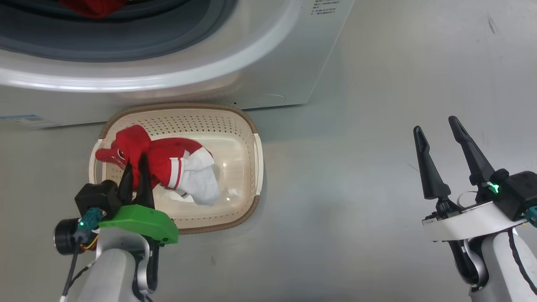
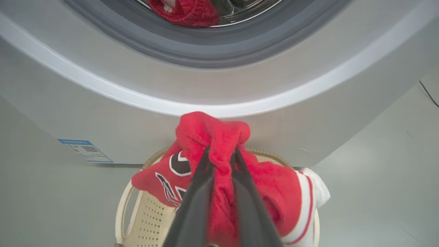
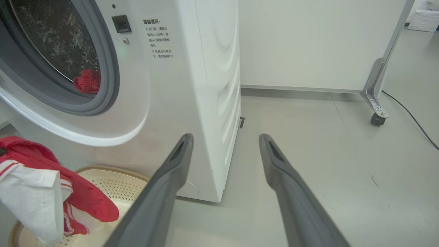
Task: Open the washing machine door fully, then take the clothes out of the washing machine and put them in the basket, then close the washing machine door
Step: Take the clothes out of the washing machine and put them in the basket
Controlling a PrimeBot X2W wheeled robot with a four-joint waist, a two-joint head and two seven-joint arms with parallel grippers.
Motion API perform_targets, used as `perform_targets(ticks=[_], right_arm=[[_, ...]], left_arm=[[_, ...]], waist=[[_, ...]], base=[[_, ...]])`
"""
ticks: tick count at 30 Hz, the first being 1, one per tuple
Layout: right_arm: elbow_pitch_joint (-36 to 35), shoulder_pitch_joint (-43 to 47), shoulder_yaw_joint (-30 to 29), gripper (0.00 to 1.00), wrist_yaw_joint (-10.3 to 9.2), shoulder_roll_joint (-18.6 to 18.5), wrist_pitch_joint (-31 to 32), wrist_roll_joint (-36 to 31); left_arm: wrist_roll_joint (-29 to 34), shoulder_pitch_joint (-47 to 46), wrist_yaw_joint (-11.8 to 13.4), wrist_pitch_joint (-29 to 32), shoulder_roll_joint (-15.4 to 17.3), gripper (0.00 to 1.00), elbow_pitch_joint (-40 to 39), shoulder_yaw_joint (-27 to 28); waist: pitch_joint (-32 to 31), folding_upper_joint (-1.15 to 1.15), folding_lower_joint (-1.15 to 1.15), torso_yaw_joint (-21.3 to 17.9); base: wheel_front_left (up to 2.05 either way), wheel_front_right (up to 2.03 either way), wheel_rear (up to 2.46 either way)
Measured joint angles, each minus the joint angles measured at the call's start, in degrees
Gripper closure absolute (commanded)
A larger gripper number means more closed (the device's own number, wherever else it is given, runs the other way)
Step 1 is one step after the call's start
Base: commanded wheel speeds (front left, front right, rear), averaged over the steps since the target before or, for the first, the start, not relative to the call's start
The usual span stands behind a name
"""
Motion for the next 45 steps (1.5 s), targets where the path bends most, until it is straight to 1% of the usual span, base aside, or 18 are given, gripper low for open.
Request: perform_targets(ticks=[6, 13, 18, 27, 28, 29, 30, 36, 45], right_arm=[[-0.4, -1.8, 0.5, 0.00, 0.00, 0.2, 0.0, 0.5], [-0.7, -3.6, 1.3, 0.00, 0.00, 0.6, 0.0, 2.0], [-1.0, -5.5, 1.9, 0.00, 0.00, 0.6, 0.0, 2.8], [-1.0, -7.8, 1.9, 0.00, 0.00, 0.5, 0.0, 3.0], [-0.9, -7.8, 1.9, 0.00, 0.00, 0.5, 0.0, 3.0], [-0.8, -7.8, 1.9, 0.00, 0.00, 0.5, 0.0, 3.1], [-0.7, -7.9, 1.9, 0.00, 0.00, 0.5, 0.0, 3.2], [-0.5, -8.4, 2.0, 0.00, 0.00, 0.5, 0.0, 3.4], [0.4, -8.7, 1.4, 0.00, 0.00, 0.3, 0.0, 3.4]], left_arm=[[1.0, -5.1, 0.0, 0.1, 0.0, 1.00, 6.9, 0.0], [1.5, -10.6, 0.0, 0.6, 0.0, 1.00, 15.4, 2.0], [1.5, -14.0, 0.0, 2.3, -0.1, 1.00, 23.0, 3.1], [0.1, -20.0, 0.0, 2.0, -0.1, 1.00, 30.8, 2.9], [0.1, -20.3, 0.0, 2.0, -0.1, 0.83, 31.7, 3.0], [0.1, -20.5, 0.0, 1.9, -0.1, 0.58, 32.4, 3.0], [0.1, -20.7, 0.0, 1.6, -0.1, 0.00, 33.3, 3.2], [-0.2, -22.3, 0.0, -0.3, -0.1, 0.00, 36.7, 3.7], [-0.6, -22.8, 0.0, -5.0, -0.1, 0.00, 39.4, 1.9]], waist=[[2.4, 0.00, 0.00, -2.0], [5.8, 0.00, 0.00, -4.6], [9.0, 0.00, 0.00, -6.7], [13.2, 0.00, 0.00, -9.4], [13.5, 0.00, 0.00, -9.6], [13.6, 0.00, 0.00, -9.8], [13.8, 0.00, 0.00, -9.9], [13.8, 0.00, 0.00, -9.9], [12.4, 0.00, 0.00, -8.7]], base=[[0.00, 0.00, 0.00], [0.00, 0.00, 0.00], [0.00, 0.00, 0.00], [0.00, 0.00, 0.00], [0.00, 0.00, 0.00], [0.00, 0.00, 0.00], [0.00, 0.00, 0.00], [0.00, 0.00, 0.00], [0.00, 0.00, 0.00]])
